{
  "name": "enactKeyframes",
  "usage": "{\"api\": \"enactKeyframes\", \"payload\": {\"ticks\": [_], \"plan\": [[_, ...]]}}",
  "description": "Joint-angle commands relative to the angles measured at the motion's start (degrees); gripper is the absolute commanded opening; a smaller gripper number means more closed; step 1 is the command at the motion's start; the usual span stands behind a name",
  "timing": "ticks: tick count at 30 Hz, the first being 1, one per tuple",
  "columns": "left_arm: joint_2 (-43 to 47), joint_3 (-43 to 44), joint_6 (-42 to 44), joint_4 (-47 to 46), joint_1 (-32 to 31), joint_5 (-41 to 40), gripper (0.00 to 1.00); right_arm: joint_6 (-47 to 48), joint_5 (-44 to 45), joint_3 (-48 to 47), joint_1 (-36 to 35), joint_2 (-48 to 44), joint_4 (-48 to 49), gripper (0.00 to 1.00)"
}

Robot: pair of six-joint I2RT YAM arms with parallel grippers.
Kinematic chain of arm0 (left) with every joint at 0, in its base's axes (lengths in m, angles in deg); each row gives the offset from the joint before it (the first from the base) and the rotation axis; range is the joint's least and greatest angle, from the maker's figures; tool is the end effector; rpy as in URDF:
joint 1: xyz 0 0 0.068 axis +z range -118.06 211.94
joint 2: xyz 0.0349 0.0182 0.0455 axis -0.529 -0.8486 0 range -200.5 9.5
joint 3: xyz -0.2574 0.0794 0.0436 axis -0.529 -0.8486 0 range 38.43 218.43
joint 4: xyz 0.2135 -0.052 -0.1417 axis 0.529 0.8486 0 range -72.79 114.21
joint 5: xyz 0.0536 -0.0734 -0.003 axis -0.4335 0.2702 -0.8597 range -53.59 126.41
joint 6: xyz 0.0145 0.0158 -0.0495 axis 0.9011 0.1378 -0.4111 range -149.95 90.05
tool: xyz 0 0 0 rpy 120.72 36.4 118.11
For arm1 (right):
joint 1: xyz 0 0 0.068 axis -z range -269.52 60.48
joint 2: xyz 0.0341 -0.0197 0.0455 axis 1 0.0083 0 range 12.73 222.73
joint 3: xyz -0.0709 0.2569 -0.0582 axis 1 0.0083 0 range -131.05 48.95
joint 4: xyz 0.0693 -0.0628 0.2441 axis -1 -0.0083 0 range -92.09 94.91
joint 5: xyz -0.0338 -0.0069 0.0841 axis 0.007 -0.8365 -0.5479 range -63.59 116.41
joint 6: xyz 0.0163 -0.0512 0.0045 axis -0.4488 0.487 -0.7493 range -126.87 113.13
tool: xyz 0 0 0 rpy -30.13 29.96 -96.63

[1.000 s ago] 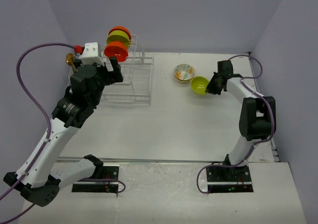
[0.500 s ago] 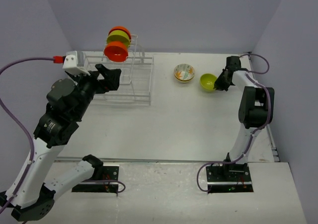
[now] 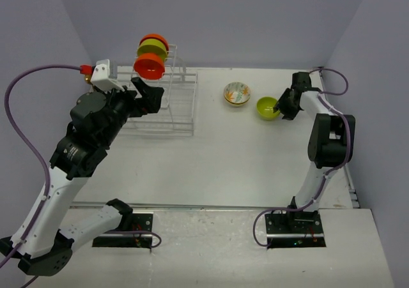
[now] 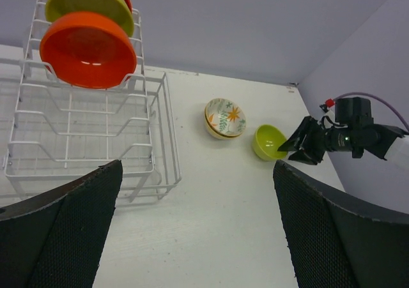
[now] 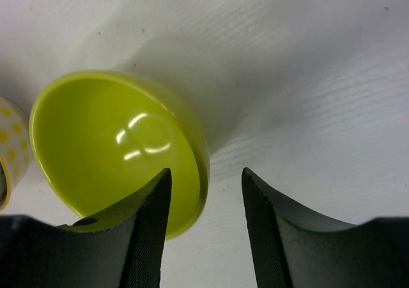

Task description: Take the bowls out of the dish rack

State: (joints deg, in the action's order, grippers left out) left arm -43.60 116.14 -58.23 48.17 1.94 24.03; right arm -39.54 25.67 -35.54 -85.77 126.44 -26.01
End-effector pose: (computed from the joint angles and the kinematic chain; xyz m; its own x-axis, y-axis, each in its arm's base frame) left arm 0.1487 -0.0771 0.4692 -0.2282 -0.4025 -0.8865 0.2223 0.8650 -0.4499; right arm 0.4229 -0.0272 0.1930 -0.6965 0.5866 -0.4132 0.5168 0.8097 0.2781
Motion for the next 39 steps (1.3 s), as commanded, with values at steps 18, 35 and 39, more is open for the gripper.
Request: {"api": "enactKeyframes", "payload": {"ticks": [18,35,39], "plan": [[-12.91,2.11,-28.05,-11.34,5.64,-5.22,1.00,-6.10,-19.56,41.16,-0.50,-74.15,24.07,0.99],[-22.92,-0.38,-39.84,-26.92,15.67,-1.60,0.89,-0.82,-21.68,41.51,-0.41,-76.26,19.14,0.99],[-26.08,0.77,-42.65,-26.48,15.94,-1.42,0.86,-0.91,-19.50,42.47,-0.41,-78.02,19.05,0.99]]}}
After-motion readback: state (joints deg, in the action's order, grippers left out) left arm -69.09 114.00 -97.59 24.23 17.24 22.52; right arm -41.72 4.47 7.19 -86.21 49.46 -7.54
